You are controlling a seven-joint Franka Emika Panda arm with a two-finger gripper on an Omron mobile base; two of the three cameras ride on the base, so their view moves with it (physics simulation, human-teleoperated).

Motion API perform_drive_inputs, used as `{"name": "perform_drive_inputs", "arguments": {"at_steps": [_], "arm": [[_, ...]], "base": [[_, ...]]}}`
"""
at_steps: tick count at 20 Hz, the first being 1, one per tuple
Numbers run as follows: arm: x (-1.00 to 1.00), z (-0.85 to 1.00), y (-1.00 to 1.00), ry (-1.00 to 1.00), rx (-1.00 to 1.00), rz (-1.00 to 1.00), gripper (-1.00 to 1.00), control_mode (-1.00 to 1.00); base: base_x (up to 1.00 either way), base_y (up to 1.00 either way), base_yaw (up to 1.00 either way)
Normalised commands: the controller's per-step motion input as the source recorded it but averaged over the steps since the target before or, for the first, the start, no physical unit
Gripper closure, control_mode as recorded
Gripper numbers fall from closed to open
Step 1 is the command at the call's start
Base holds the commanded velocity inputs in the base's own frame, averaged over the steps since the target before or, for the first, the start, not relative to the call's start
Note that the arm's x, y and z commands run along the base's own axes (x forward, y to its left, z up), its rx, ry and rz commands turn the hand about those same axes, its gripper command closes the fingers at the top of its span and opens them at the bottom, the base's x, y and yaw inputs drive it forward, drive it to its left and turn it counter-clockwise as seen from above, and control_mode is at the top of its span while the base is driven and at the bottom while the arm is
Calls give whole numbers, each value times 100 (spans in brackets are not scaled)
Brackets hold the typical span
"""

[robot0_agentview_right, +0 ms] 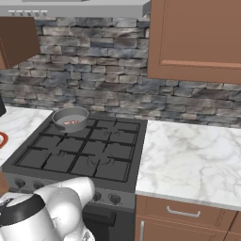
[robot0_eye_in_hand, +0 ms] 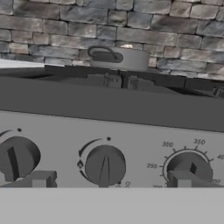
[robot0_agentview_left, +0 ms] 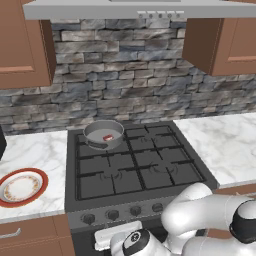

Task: Retrieve the frozen meat and place it in the pot on a burner. Then turn the burner on.

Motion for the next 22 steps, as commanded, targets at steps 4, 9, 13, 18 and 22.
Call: {"name": "perform_drive_inputs", "arguments": {"at_steps": [4, 9, 13, 18, 22], "arm": [[0, 0, 0, 0, 0, 0, -100, -100], [0, -7, 0, 0, 9, 0, -100, -100], [2, -25, 0, 0, 35, 0, -100, -100], [2, -2, 0, 0, 28, 0, -100, -100], [4, -1, 0, -1, 0, 0, -100, -100]], "base": [[0, 0, 0], [0, 0, 0], [0, 0, 0], [0, 0, 0], [0, 0, 0]]}}
